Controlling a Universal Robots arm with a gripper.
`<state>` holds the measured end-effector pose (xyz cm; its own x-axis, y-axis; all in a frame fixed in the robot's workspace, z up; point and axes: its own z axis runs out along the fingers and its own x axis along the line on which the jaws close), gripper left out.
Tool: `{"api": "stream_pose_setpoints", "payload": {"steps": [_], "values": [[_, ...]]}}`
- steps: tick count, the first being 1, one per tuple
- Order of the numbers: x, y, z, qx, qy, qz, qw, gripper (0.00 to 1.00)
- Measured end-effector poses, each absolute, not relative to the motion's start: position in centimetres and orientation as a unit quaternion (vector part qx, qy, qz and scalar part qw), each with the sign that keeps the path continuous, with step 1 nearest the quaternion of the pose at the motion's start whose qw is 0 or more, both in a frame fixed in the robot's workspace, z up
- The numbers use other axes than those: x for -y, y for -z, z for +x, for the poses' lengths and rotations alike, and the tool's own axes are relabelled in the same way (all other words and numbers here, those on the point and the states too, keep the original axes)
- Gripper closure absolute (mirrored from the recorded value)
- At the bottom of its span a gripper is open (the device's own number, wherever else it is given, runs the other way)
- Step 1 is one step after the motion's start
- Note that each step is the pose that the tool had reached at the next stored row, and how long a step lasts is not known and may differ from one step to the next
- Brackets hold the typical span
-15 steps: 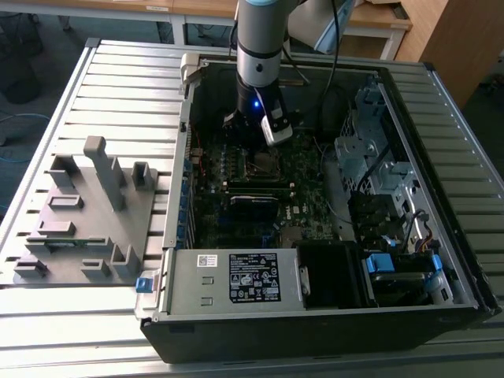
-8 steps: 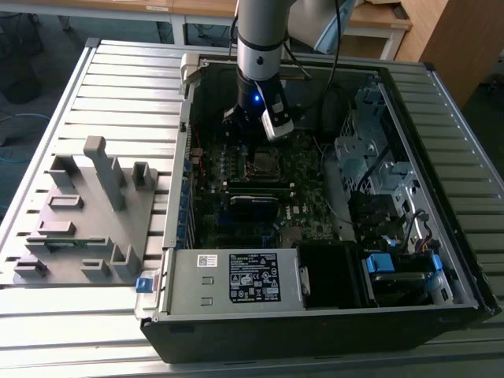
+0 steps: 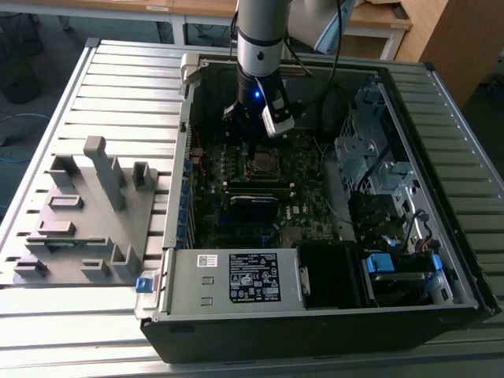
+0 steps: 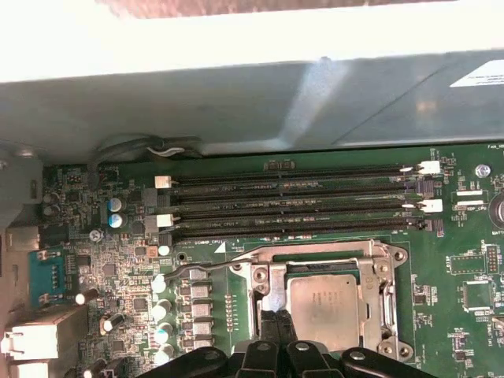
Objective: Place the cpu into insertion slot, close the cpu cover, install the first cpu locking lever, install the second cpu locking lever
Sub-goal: 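Close the cpu cover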
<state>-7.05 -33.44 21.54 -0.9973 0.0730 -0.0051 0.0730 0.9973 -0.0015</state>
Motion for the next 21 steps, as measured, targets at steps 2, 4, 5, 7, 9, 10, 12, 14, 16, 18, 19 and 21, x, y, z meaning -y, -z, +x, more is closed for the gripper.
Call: {"api": "stream_pose_setpoints", "payload": {"steps": [2, 4, 5, 7, 9, 10, 12, 14, 16, 18, 19, 21], "values": [[33.4, -21.5, -7.0, -0.999, 0.001, 0.036, 0.002, 0.90], [33.4, -21.5, -6.7, -0.999, 0.001, 0.037, 0.002, 0.90], [33.4, -21.5, -6.5, -0.999, 0.001, 0.037, 0.002, 0.90], [33.4, -21.5, -5.9, -0.999, 0.001, 0.036, 0.002, 0.90], [33.4, -21.5, -5.4, -0.999, 0.001, 0.037, 0.003, 0.90], [33.4, -21.5, -5.1, -0.999, 0.001, 0.037, 0.003, 0.90], [33.4, -21.5, -4.6, -0.999, 0.001, 0.037, 0.002, 0.90], [33.4, -21.5, -4.4, -0.999, 0.001, 0.036, 0.003, 0.90], [33.4, -21.5, -4.4, -0.999, 0.001, 0.032, 0.003, 0.90], [33.4, -21.5, -4.4, -1.000, 0.000, 0.027, 0.003, 0.90], [33.4, -21.5, -4.4, -1.000, 0.000, 0.025, 0.003, 0.90], [33.4, -21.5, -4.4, -1.000, -0.001, 0.024, 0.004, 0.90]]}}
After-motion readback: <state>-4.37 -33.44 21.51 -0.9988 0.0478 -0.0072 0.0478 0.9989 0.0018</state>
